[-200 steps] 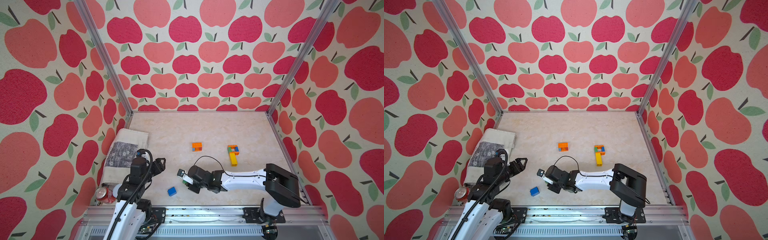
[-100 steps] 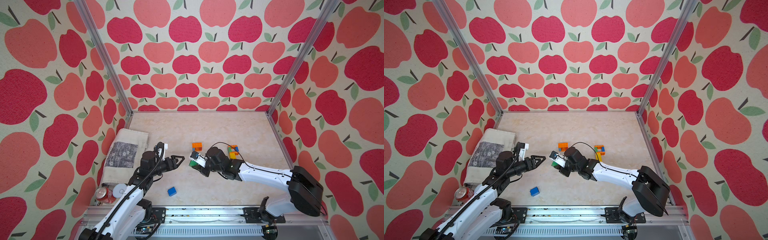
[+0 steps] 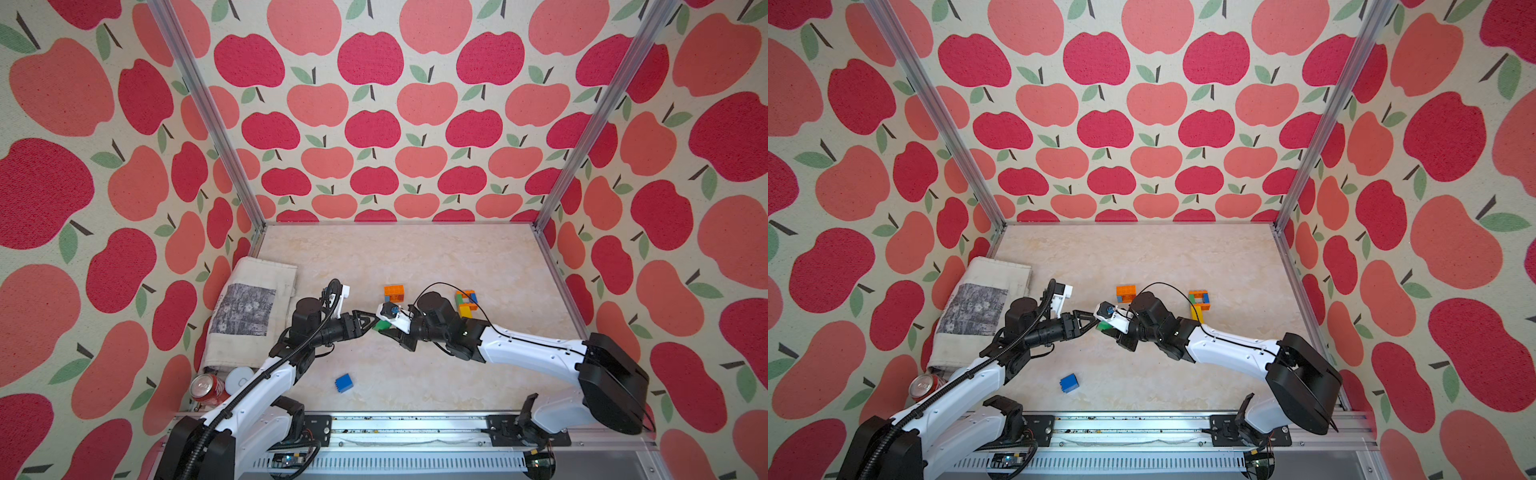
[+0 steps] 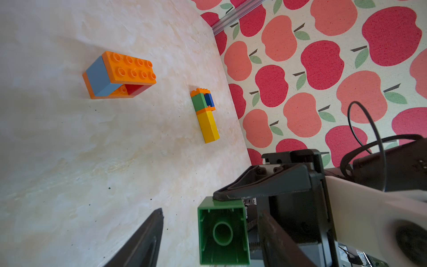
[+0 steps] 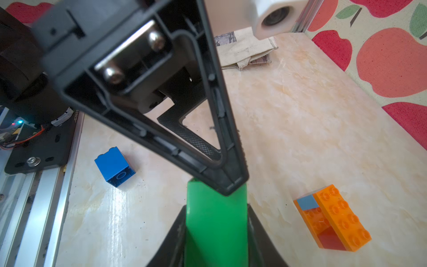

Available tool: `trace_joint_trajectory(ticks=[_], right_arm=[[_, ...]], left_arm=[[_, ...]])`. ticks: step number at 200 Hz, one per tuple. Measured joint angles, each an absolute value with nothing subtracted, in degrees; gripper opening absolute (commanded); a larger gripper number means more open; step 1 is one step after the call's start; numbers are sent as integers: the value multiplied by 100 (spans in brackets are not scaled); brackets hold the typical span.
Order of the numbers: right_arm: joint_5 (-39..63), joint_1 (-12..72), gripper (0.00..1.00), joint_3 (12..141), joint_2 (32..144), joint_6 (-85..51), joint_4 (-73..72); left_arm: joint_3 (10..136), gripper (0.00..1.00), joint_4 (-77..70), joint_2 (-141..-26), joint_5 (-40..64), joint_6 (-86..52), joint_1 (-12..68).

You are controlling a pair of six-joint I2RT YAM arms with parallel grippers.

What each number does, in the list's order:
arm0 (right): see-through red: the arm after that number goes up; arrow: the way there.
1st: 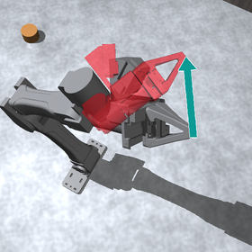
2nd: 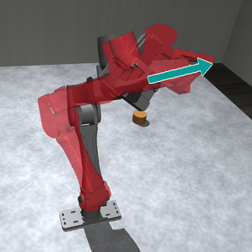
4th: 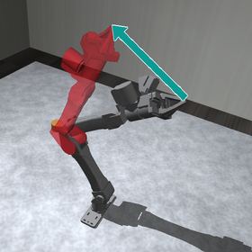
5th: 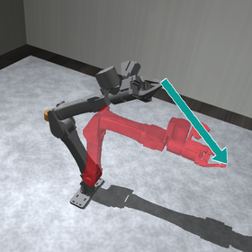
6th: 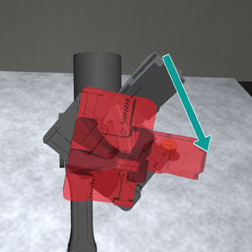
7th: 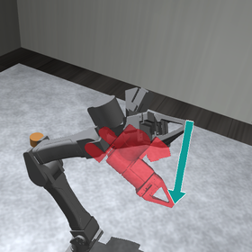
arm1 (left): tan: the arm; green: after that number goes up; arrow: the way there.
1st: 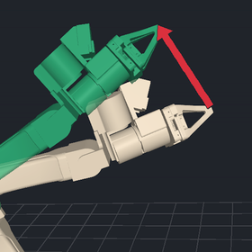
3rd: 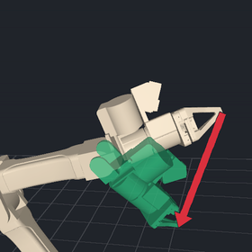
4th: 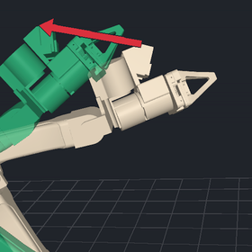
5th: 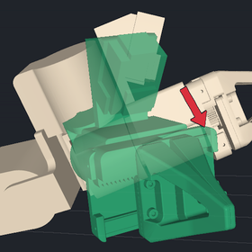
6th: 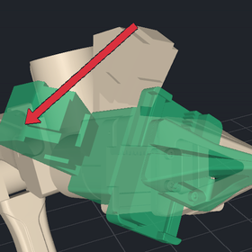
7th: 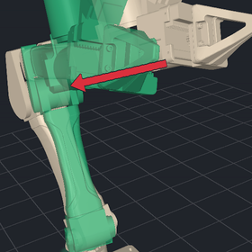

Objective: Assemble the letter p with lego
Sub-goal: Place the lego brick at the center of the board.

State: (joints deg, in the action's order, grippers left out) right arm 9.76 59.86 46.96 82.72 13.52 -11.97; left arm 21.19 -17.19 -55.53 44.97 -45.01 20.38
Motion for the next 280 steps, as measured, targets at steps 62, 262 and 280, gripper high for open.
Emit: trace_joint_trajectory(ticks=[62, 262, 280], right_arm=[[888, 5986, 27, 4696, 8291, 1352, -1433], [1564, 5494, 49, 2985, 8294, 692, -5474], [1597, 5481, 49, 2985, 8294, 692, -5686]], left_arm=[[2121, 46, -1772, -5535, 4687, -4469, 2143], [1931, 32, -3957, -5789, 4729, -6143, 2051], [1931, 31, -4261, -5905, 4746, -6337, 2051]])
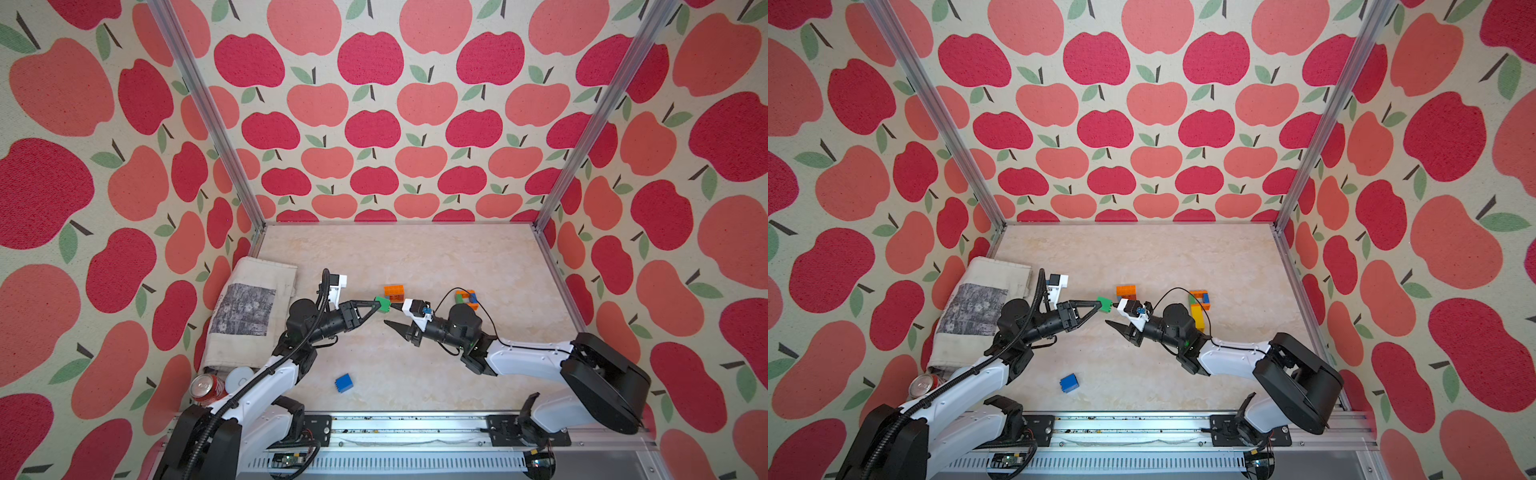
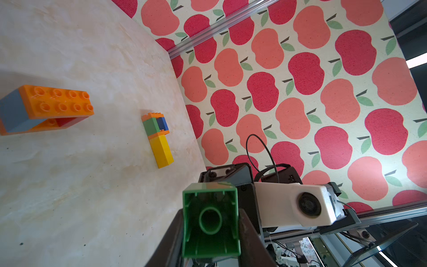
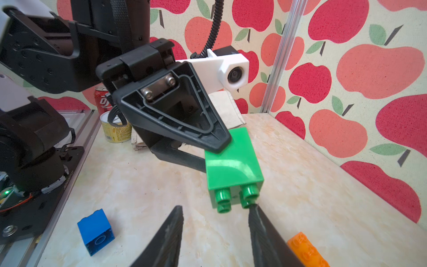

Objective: Assemble the letter p with lego
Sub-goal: Place the lego brick at the center of the board.

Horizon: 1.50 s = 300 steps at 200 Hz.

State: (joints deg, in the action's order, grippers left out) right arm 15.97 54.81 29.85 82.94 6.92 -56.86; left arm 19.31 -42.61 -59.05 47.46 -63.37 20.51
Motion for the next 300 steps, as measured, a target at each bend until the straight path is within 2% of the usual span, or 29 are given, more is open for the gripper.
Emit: trace_joint_trajectory(ticks=[113, 180, 211, 244, 259, 272, 283, 300], right_arm=[[1634, 5317, 51, 2974, 8309, 690, -6217], [1966, 5306, 47, 3041, 8458, 652, -6211], [2051, 5288, 41, 3076, 8458, 652, -6215], [2137, 5271, 26, 3109, 8484, 751, -6206], [2137, 5269, 22, 3118, 8495, 777, -6191], [2139, 5271, 18, 3129, 8495, 779, -6147], [2117, 5275, 15, 3166, 8471, 784, -6014], [1997, 5275, 11, 3271, 8318, 897, -5411]], left_arm=[[1931, 32, -4696, -6036, 4895, -6615, 2139], [1931, 32, -4674, -6014, 4943, -6615, 2191], [1933, 33, -4630, -5961, 4954, -6611, 2244], [1933, 34, -4556, -5961, 4939, -6657, 2268], [1933, 39, -4541, -5961, 4932, -6654, 2265], [1933, 52, -4508, -5942, 4934, -6582, 2268], [1935, 58, -4359, -5865, 4925, -6532, 2265], [2102, 70, -3347, -5483, 4689, -6018, 2257]])
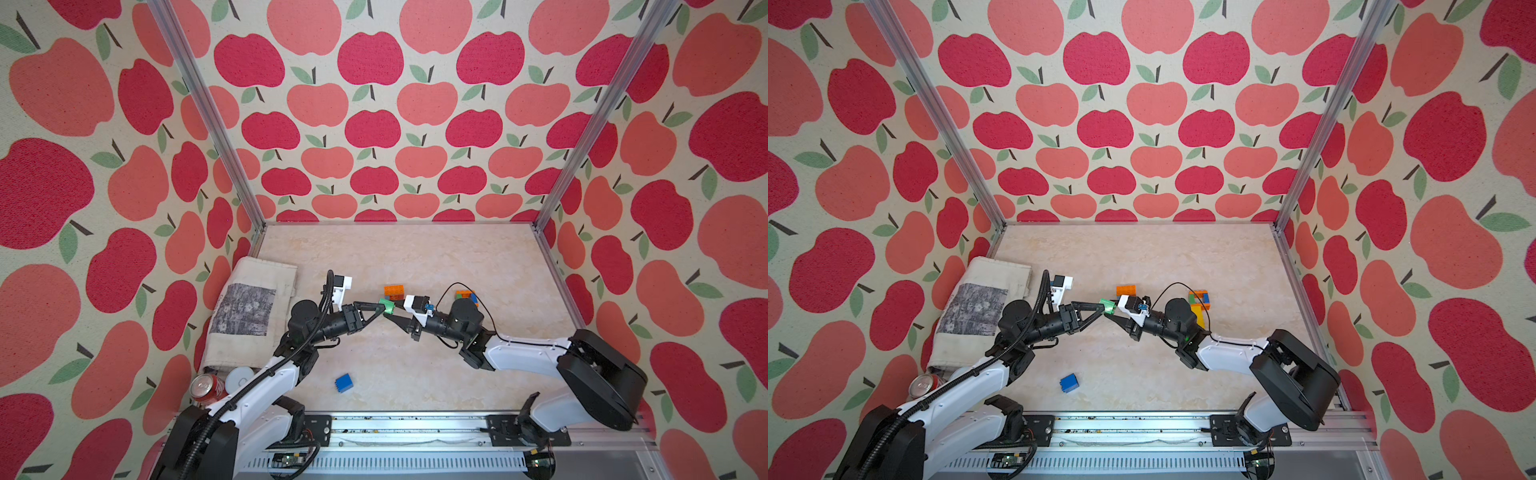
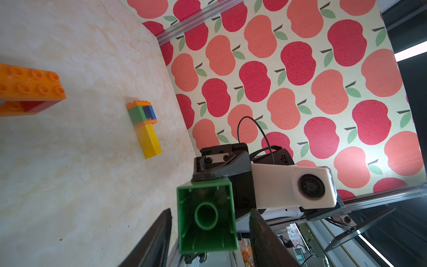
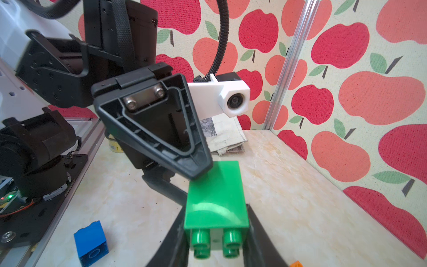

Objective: Assemble the letter p with lego
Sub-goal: Place the lego brick at the center of the board.

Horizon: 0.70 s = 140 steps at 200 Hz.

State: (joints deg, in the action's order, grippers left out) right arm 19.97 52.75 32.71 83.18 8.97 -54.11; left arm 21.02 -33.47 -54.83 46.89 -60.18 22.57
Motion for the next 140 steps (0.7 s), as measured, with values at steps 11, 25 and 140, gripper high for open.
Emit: trace_joint_trajectory(ticks=[11, 25, 140], right_arm=[[1857, 5275, 10, 3446, 8191, 1013, -4733], [1660, 5275, 10, 3817, 8097, 1208, -3680], [-329, 6058, 9, 7690, 10792, 2265, 4215]], left_arm=[[2436, 76, -2213, -5151, 4257, -5610, 2252], [2904, 78, -976, -4762, 3664, -5059, 2178], [3192, 78, 2692, -3050, 1935, -3940, 193]])
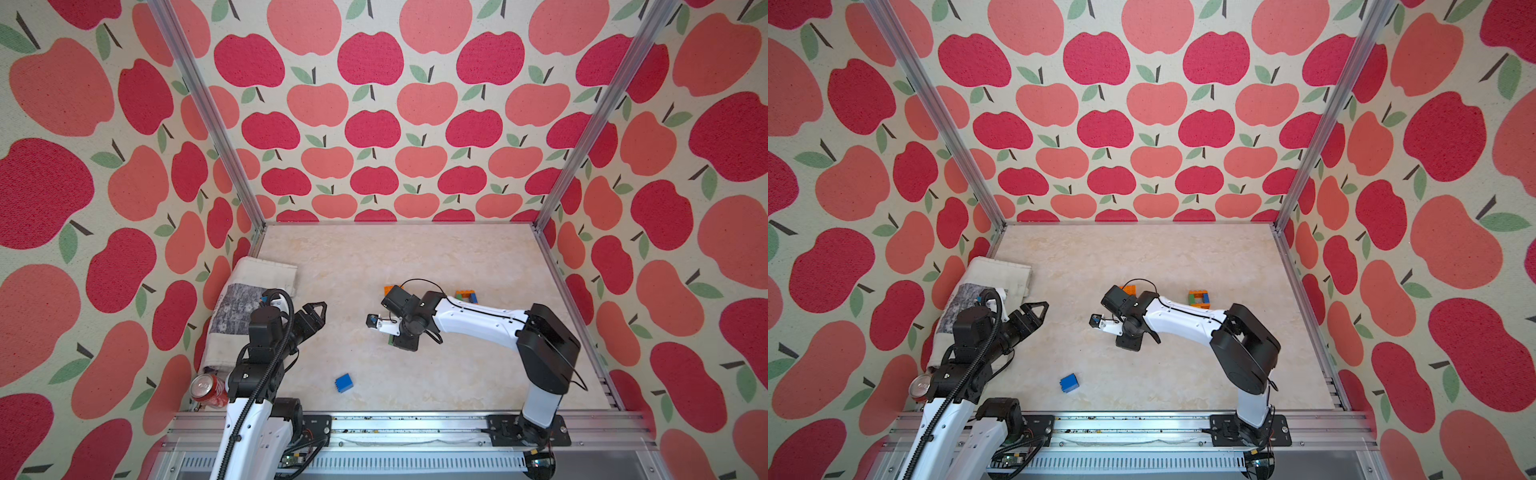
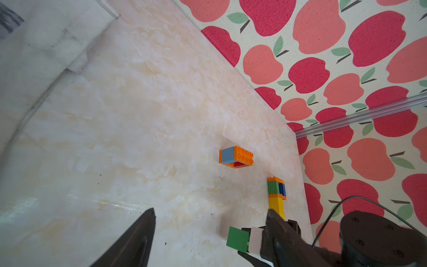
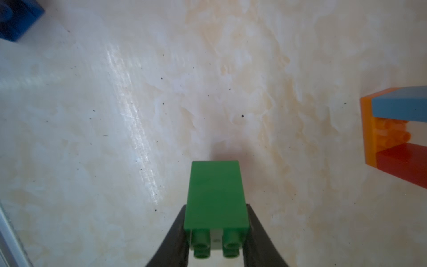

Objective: Assemble the letter p with lego
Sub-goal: Place the lego brick at the center of the board, then pick up the lego brick from the center of the board.

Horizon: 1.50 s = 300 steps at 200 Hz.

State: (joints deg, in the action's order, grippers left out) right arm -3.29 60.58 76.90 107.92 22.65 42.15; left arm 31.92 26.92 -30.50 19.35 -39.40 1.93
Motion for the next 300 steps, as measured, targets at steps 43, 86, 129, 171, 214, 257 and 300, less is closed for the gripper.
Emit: trace_joint_trajectory(ticks=[43, 86, 129, 171, 214, 257, 300], right_arm=[[-554, 6106, 11, 8525, 11340, 2508, 5269], [-784, 6215, 18, 9323, 11961, 2818, 5970], [-921, 6252, 47, 9605, 12143, 3037, 6193], [-821, 6252, 63, 9570, 11952, 3179, 5988], [-360, 6296, 63, 9319, 11118, 3223, 5579], [5, 6827, 63, 8650, 10460, 3597, 4746], [296, 7406, 64, 8484, 10639, 3839, 3957]], left_arm=[[3192, 78, 3024, -2923, 1887, -3760, 172], [3186, 78, 3109, -2875, 1883, -3734, 141], [3186, 78, 3129, -2875, 1883, -3688, 123], [3186, 79, 3155, -2873, 1883, -3647, 108], [3186, 79, 3203, -2661, 1881, -3649, 108], [3188, 79, 3361, -2078, 1772, -3647, 99], [3247, 81, 3483, -1444, 1559, -3629, 99]])
